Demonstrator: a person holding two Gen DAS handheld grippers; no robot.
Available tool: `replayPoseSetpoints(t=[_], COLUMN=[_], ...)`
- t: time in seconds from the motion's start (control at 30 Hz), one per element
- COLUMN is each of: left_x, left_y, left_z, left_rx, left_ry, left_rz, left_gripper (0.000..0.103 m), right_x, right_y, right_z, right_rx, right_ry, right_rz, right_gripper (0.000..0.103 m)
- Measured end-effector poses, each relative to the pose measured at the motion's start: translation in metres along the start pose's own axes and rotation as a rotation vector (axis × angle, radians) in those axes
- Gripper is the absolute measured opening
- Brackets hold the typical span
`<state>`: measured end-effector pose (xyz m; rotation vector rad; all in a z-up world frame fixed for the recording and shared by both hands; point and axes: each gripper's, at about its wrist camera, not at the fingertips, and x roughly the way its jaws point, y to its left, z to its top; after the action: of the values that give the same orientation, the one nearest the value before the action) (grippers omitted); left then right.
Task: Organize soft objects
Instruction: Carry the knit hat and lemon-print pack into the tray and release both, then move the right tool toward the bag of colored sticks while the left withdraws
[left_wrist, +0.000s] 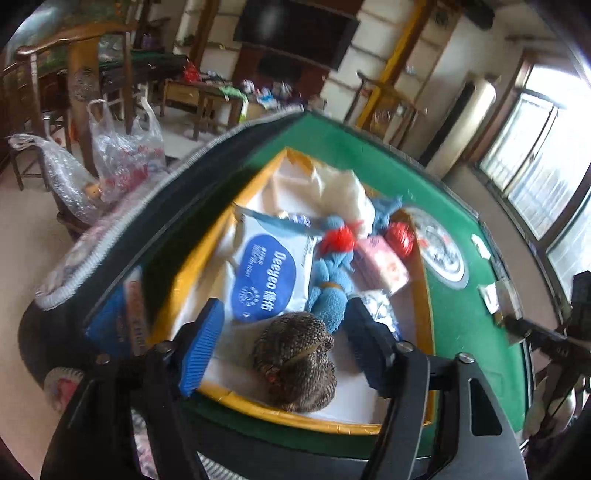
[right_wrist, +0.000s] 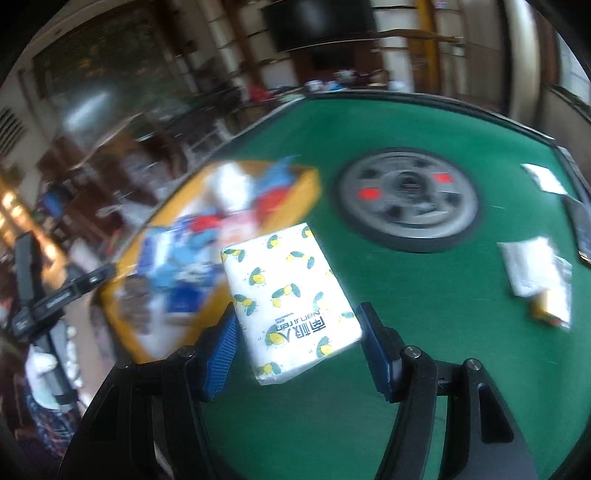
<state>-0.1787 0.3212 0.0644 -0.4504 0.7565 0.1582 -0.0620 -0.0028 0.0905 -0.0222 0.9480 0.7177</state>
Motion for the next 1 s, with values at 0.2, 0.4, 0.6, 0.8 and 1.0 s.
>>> replayPoseSetpoints(t=[0.2,0.4,0.6,0.8,1.0], left_x=[-0.017,-0.023,-0.015,-0.011,-0.01], left_y=[0.003,0.015,0.019,0.015,0.004], left_z=[-0.005,-0.005,-0.008,-0.012,-0.016], left_rx=[0.034,0.041,0.071,0.087,0.117], left_ry=[-0.054,-0.083,-0.077,-0.061,-0.043], left_rz=[0.063,0.128,0.183,0.203,0.228], left_gripper=[0.071,0.071,0.071,0.071,0.071], right_x=[0.064,0.118,0.122,0.122,0.111], right_y=[0.097,0.142,0.14,0.143,0.168], right_z=[-0.001,-0.009,-0.006,-0.004,-0.013], right_rx=[-0.104,-0.118,-0.154,-0.236,-0.325], right_ry=[0.147,0.273,0.256,0.222,0.179], right_rz=[0.193,0.289,0.13,-0.008,-0.015], right_gripper=[0.058,0.058,0.058,0.058,0.061])
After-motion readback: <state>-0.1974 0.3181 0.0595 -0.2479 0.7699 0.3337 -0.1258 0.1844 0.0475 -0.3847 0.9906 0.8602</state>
